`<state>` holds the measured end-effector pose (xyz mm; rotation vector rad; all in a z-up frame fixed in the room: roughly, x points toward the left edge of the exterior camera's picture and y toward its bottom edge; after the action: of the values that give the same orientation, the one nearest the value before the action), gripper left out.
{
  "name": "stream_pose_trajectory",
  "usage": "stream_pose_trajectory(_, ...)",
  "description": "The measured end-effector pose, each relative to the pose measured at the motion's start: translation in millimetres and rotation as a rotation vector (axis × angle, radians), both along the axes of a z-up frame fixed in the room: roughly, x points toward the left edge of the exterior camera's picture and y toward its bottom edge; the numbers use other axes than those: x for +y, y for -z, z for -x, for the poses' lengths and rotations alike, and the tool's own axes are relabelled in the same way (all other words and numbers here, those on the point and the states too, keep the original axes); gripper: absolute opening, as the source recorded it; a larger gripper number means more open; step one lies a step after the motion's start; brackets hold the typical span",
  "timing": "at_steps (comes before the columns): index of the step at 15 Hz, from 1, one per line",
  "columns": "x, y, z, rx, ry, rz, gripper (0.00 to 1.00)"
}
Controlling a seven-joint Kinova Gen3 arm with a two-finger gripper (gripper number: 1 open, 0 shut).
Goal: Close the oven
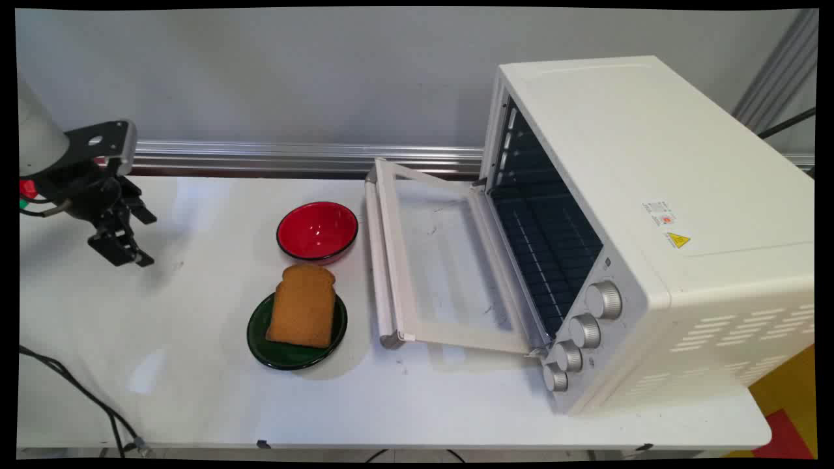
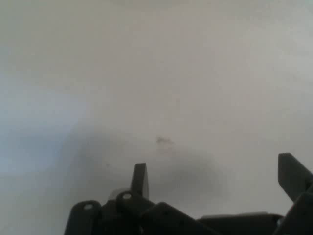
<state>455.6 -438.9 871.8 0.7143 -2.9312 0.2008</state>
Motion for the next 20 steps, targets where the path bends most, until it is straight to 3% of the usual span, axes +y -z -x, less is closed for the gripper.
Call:
stream_pose_trajectory(3, -2.6, -0.7, 18.8, 0.113, 0.005, -0.027, 1.00)
stream_pose_trajectory(6, -8.6, -12.1, 54.8, 0.257, 0.012, -0.033, 1.00)
stream_pose_trajectory(8, -14.0, -19.9, 83.5, 0.347, 0.023, -0.022, 1.00)
stream_pose_trajectory(10, -21.6, -23.7, 109.5, 0.399, 0.051, 0.006, 1.00)
stream_pose_trajectory(14, -34.3, -19.3, 143.2, 0.429, 0.103, 0.037, 1.00)
stream_pose_trajectory(20, -49.7, -8.3, 170.7, 0.426, 0.171, 0.067, 1.00)
